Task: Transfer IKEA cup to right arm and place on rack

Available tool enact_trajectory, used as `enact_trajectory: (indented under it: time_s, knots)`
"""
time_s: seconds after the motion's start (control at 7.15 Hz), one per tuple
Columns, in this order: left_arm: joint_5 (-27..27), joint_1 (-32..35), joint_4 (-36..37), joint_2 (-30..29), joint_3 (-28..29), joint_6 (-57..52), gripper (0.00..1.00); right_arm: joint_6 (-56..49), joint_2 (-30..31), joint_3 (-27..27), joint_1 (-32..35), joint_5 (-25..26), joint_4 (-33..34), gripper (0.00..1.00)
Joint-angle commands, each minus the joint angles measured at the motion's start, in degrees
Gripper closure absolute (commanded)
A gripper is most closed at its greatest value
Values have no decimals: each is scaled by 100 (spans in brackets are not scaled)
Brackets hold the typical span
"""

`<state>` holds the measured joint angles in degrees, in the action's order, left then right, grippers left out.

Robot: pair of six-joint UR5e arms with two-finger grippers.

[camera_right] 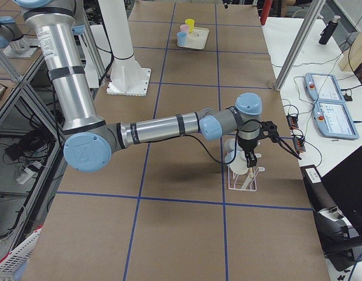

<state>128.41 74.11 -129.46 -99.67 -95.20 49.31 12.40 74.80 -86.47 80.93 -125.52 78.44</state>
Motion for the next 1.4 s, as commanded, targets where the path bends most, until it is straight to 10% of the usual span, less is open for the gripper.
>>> enact_trajectory:
  time_s: [0.0, 1.26]
  knots:
    - [0, -2, 0, 9, -25, 0, 0, 8, -9, 51, -69, 2, -4, 83]
    - [18, 7, 17, 9, -95, 61, 0, -27, -45, 253, -209, 63, -13, 78]
